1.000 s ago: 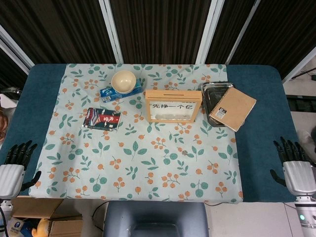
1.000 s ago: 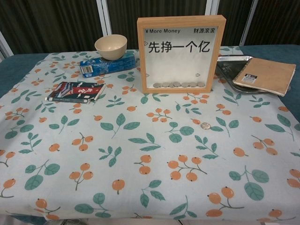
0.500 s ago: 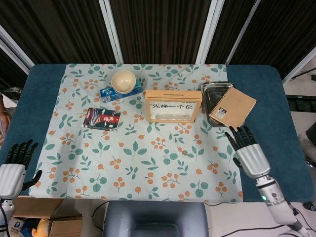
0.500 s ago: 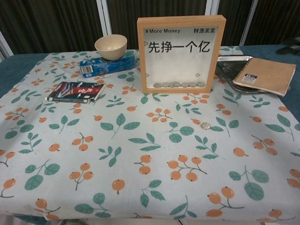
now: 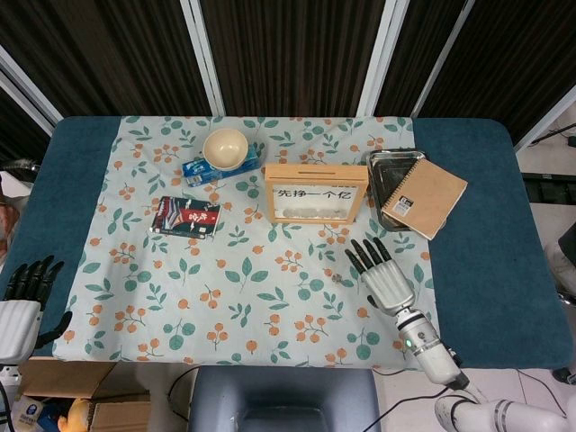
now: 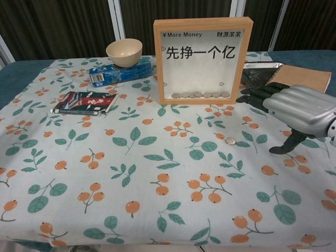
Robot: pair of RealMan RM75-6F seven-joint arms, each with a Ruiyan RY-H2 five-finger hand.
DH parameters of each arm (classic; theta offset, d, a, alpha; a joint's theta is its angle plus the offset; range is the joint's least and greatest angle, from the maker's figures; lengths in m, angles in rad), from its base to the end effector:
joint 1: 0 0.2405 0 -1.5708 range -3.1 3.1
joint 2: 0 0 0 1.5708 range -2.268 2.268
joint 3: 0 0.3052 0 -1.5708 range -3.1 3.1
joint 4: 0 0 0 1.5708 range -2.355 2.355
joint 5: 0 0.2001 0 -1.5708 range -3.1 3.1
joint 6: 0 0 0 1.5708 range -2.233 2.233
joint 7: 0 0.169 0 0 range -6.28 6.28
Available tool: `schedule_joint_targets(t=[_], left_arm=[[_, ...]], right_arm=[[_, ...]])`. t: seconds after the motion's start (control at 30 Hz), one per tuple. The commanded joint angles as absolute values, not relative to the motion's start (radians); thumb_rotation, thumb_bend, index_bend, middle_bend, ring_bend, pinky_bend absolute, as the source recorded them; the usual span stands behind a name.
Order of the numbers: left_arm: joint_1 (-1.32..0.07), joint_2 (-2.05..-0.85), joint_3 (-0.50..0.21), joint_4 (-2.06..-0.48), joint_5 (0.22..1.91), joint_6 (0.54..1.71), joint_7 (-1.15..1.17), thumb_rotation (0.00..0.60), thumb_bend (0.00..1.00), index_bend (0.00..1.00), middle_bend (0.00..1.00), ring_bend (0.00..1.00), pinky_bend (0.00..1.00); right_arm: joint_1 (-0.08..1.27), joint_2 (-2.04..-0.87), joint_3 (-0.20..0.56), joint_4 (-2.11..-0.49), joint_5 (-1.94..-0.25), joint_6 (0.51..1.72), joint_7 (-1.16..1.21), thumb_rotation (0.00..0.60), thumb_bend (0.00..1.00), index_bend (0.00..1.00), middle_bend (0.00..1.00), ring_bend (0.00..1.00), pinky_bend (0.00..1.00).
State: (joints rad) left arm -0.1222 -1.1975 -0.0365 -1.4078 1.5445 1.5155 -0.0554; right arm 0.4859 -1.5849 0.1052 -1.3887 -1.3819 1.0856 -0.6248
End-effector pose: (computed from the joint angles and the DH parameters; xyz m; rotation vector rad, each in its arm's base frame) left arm -0.3683 0.2226 0.1799 -1.4430 -0.7945 -0.9136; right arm -0.2544 -0.3315 -0.0172 1.8972 -0.5540 0.6768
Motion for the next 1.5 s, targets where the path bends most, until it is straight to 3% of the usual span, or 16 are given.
schedule_joint_targets(t=[0.03,0.43,0.67,1.27,1.5], left_arm=[[-0.122,-1.196,-0.036,-1.403,1.544,1.514,-0.062,0.6,0.32,0.0,0.0,0.0,0.0],[-0.123,-1.2,-0.038,-1.394,1.537,1.506,-0.072,0.6,0.32,0.0,0.0,0.0,0.0],[-0.125,-1.202,-0.039,-1.384,1.535,1.501,-0.08,0.6,0.32,0.0,0.0,0.0,0.0],[-0.126,-1.212,-0.039,-1.353,1.53,1.492,-0.106,0.6,0.32,0.0,0.0,0.0,0.0],[-0.126,-1.21,-0.039,-1.351,1.53,1.494,-0.109,0.6,0.32,0.0,0.0,0.0,0.0]], right_arm=[[0.505,-1.65,0.11,-1.309,-1.396,1.096,-0.578,0.6,0.32,0.08,0.0,0.0,0.0],[0.525,-1.723,0.082,-1.182,-1.459,1.115,-0.424,0.6,0.32,0.31,0.0,0.0,0.0],[0.523,-1.745,0.07,-1.134,-1.484,1.135,-0.336,0.6,0.41,0.45,0.0,0.0,0.0],[0.542,-1.789,0.074,-1.072,-1.471,1.105,-0.299,0.6,0.47,0.54,0.04,0.0,0.0],[0.544,-1.796,0.075,-1.064,-1.462,1.095,-0.302,0.6,0.47,0.52,0.04,0.0,0.0]])
